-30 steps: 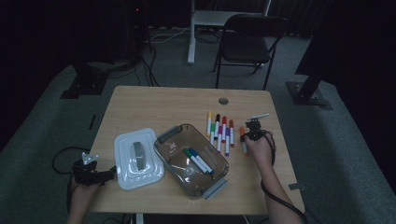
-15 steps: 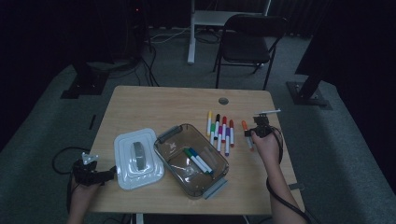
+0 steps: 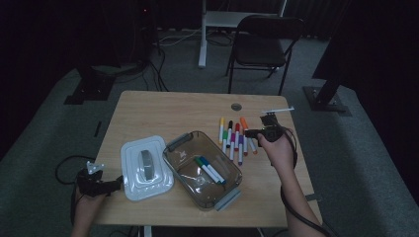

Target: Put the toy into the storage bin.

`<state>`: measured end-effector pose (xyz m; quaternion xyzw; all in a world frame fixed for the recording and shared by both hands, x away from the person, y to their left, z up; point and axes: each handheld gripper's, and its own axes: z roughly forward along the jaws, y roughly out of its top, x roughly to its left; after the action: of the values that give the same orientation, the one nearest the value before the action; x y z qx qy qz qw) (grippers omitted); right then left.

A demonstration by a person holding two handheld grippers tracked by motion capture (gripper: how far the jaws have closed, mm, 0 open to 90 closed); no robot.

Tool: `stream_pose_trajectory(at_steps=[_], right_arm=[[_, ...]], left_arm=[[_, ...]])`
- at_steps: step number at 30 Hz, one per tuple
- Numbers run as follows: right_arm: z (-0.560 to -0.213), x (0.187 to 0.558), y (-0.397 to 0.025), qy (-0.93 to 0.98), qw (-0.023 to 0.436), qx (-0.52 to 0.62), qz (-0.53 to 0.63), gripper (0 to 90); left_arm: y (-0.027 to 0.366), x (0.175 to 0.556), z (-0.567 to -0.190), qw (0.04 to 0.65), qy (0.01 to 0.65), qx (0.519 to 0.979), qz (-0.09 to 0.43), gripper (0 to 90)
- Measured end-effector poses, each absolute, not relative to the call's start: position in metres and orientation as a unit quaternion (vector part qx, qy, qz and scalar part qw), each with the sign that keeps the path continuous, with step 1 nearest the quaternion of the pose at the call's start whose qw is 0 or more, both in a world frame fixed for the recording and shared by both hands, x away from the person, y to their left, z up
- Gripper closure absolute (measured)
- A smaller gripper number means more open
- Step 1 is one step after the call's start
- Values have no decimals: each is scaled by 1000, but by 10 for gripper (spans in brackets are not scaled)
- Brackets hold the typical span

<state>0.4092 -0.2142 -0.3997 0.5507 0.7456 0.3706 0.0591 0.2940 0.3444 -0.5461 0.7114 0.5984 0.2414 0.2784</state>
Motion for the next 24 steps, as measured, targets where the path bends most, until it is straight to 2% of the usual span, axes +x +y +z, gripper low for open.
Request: stream_pose_trajectory(at_steps=[10, 14, 24], right_arm=[[-365, 387, -172, 773, 45, 488, 404, 769], [-362, 381, -159, 784, 41, 469, 404, 770], [-366, 364, -107, 817, -3, 413, 402, 770]], left_arm=[[344, 294, -546, 279, 598, 711, 242, 6], [344, 294, -546, 279, 598, 711, 242, 6], [344, 294, -546, 278, 598, 712, 241, 5]])
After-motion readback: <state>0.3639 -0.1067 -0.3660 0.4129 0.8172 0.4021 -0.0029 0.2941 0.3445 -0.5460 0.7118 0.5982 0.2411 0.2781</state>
